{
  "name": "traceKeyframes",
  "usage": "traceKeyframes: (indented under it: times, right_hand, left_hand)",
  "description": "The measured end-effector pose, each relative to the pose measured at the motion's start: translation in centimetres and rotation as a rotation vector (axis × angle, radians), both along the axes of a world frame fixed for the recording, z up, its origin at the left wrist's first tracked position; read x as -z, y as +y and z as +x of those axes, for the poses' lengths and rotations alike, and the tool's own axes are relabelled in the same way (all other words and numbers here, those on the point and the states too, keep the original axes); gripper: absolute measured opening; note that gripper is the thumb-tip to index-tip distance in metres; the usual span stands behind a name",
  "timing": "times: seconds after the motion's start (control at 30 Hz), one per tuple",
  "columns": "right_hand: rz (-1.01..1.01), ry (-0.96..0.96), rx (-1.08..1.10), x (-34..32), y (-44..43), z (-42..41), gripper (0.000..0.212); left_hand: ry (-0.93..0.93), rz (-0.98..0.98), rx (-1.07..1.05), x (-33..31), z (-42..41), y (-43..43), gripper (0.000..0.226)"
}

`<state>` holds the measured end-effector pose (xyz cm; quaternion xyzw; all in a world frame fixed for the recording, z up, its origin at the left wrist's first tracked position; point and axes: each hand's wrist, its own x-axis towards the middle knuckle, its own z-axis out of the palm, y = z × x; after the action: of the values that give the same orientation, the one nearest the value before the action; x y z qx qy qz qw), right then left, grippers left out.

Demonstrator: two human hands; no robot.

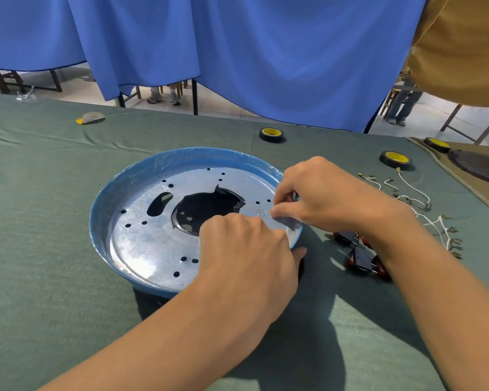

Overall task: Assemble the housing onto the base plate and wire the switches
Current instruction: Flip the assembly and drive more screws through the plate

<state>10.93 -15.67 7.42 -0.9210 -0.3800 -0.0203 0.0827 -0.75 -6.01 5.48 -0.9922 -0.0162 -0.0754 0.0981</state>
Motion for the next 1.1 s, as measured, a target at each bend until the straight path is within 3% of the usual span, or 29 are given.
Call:
traceKeyframes:
  times: [0.13,0.23,0.3,0.43,0.5,0.67,0.93,1.1]
  right_hand:
    - [0.029,-0.027,-0.018,-0.4,-0.6,0.3,0.014]
    - [0.190,-0.084,0.062,-0.5,-0.6,0.9,0.016]
    - [0.295,0.091,0.184,-0.3,-0.6,1.2,0.030]
    - [0.486,0.632,0.364,1.2,-0.1,1.0,0.061]
    - [0.632,0.811,0.421,1.7,0.1,1.0,0.057]
    - [0.662,0.925,0.400,2.4,0.0,0.7,0.029]
    - [0.717,1.004,0.422,2.7,0.1,0.0,0.027]
    - [0.779,0.994,0.400,3.0,-0.5,-0.9,0.016]
  left_hand:
    - [0.002,0.012,0.004,0.1,0.1,0.0,0.058]
    - [-0.004,0.022,0.007,0.2,0.2,0.1,0.058]
    - [-0.005,0.034,0.012,0.2,0.3,0.1,0.058]
    - [0.010,0.052,0.013,0.3,0.4,0.2,0.059]
    - [0.019,0.062,0.013,0.3,0.4,0.3,0.060]
    - [0.057,0.054,0.048,-0.2,0.3,1.1,0.070]
    - [0.116,-0.318,-0.089,-0.8,2.6,4.2,0.067]
    - [0.289,-0.708,-0.254,0.2,5.9,4.6,0.092]
